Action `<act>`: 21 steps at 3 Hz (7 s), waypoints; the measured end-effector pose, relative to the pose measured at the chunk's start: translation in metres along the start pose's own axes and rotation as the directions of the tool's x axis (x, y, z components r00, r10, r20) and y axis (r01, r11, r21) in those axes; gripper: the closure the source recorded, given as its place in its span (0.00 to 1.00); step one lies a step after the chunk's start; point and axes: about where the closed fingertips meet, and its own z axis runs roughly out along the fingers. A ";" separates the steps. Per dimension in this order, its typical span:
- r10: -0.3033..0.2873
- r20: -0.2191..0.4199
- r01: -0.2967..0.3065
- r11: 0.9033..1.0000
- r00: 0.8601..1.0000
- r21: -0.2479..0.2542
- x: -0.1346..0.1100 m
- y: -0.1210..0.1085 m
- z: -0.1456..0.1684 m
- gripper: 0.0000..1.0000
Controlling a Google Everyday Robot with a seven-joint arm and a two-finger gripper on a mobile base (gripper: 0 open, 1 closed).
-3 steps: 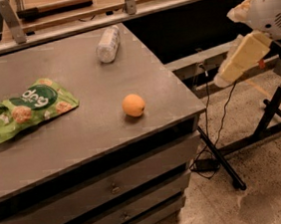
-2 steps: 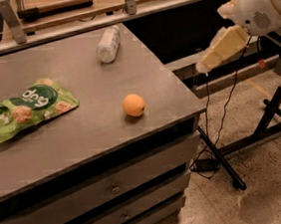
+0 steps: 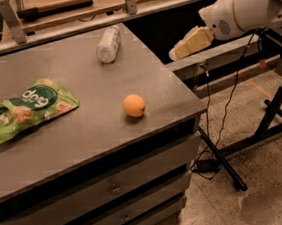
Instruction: Move blue plastic bottle near orange
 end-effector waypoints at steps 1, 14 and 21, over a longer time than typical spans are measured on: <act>-0.005 0.102 0.004 1.000 0.995 0.016 -0.016 -0.014 0.035 0.00; 0.025 0.298 -0.051 0.996 0.954 0.079 -0.072 0.007 0.266 0.00; 0.196 0.293 -0.275 0.926 0.936 0.258 -0.094 0.029 0.308 0.00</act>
Offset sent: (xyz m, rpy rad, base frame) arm 0.0296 0.0177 -0.0025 0.0619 -0.0600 0.0063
